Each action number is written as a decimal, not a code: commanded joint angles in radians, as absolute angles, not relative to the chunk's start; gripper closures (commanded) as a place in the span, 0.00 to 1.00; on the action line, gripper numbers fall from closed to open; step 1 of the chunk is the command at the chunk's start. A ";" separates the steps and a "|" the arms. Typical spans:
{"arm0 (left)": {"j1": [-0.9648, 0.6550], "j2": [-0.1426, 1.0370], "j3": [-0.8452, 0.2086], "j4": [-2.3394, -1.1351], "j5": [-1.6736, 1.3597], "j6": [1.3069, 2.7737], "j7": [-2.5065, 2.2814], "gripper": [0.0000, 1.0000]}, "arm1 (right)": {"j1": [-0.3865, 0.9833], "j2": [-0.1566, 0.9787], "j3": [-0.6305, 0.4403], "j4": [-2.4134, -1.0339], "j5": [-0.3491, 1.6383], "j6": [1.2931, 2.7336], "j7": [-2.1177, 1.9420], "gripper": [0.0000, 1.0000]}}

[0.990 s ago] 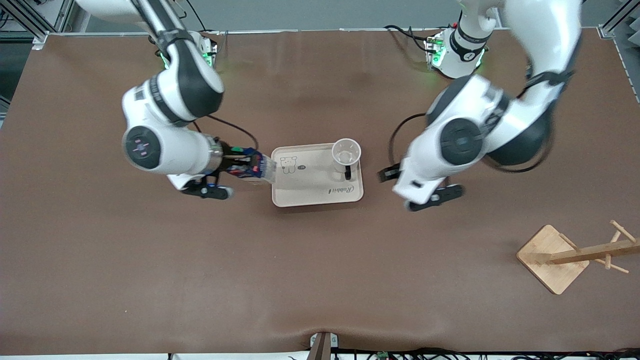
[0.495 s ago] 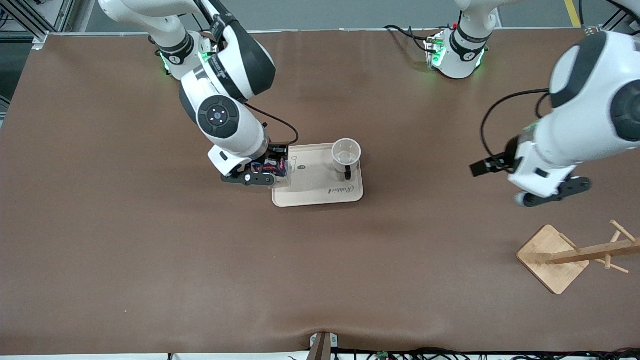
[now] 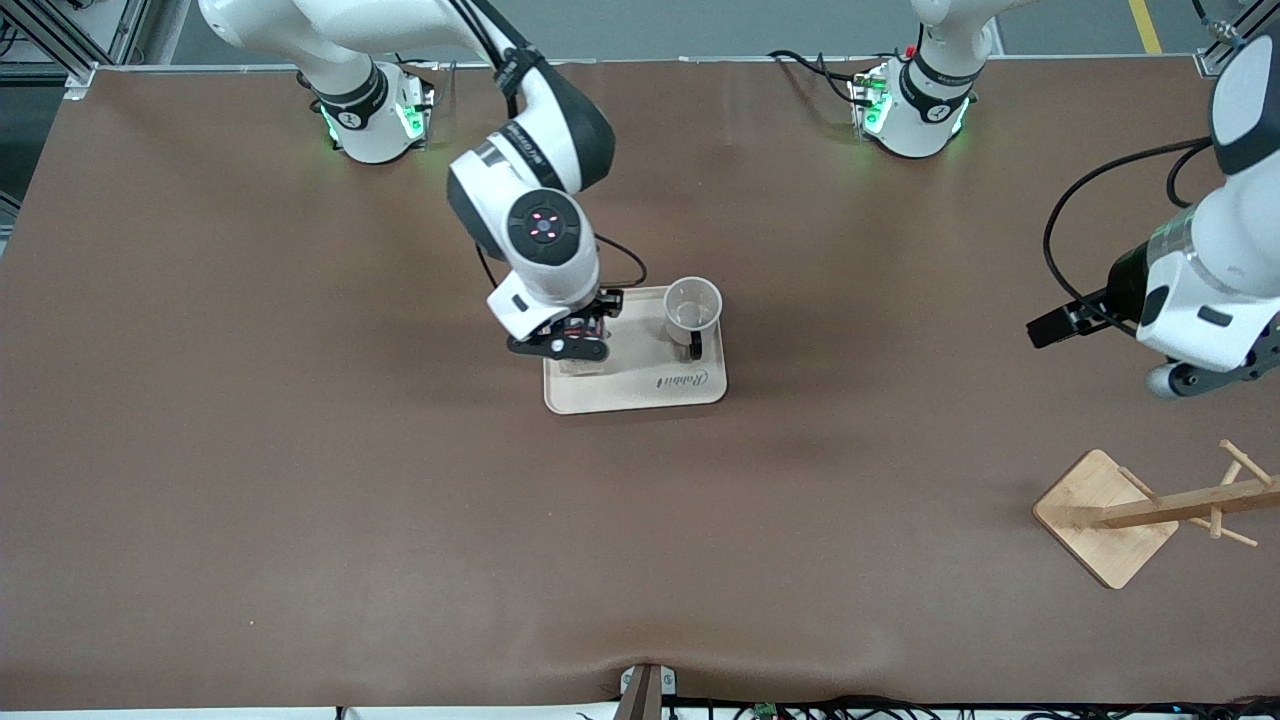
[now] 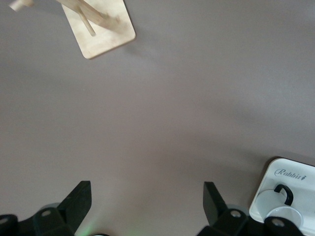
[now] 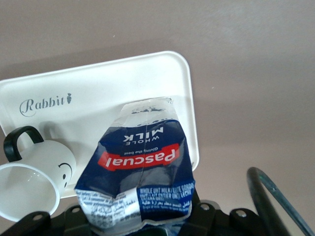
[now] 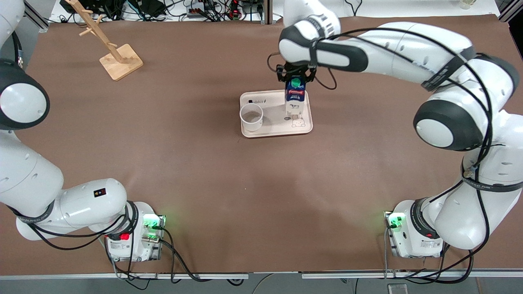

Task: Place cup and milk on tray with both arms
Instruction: 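Release the mug on the tray and withdraw the left gripper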

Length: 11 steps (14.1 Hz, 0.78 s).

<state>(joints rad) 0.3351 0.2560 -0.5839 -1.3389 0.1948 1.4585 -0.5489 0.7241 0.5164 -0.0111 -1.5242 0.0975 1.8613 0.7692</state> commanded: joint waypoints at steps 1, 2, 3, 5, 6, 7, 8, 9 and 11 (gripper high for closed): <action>0.341 0.183 -0.586 -1.373 0.222 1.470 -0.523 0.00 | 0.741 0.548 -0.021 -1.499 0.075 1.877 0.825 0.83; 0.344 0.172 -0.584 -1.374 0.221 1.470 -0.509 0.00 | 0.744 0.551 -0.020 -1.502 0.077 1.884 0.831 0.81; 0.354 0.160 -0.583 -1.376 0.221 1.470 -0.480 0.00 | 0.747 0.551 -0.020 -1.505 0.077 1.885 0.831 0.72; 0.380 0.146 -0.584 -1.376 0.221 1.471 -0.431 0.00 | 0.750 0.552 -0.020 -1.506 0.077 1.882 0.831 0.57; 0.393 0.138 -0.584 -1.377 0.221 1.473 -0.404 0.00 | 0.750 0.552 -0.020 -1.506 0.077 1.881 0.830 0.39; 0.405 0.135 -0.584 -1.376 0.216 1.473 -0.376 0.00 | 0.750 0.551 -0.020 -1.506 0.077 1.879 0.824 0.00; 0.432 0.118 -0.584 -1.379 0.206 1.473 -0.350 0.00 | 0.750 0.551 -0.021 -1.506 0.075 1.879 0.821 0.00; 0.440 0.107 -0.580 -1.381 0.203 1.473 -0.327 0.00 | 0.747 0.549 -0.021 -1.503 0.075 1.875 0.819 0.00; 0.384 0.075 -0.466 -1.397 0.168 1.473 -0.278 0.00 | 0.735 0.546 -0.021 -1.503 0.075 1.870 0.799 0.00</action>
<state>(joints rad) 0.4165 0.1418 -0.5499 -1.3463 0.2015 1.4589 -0.3318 0.7363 0.5393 -0.0151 -1.5219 0.0955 1.8824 0.8051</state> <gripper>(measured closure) 0.000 0.009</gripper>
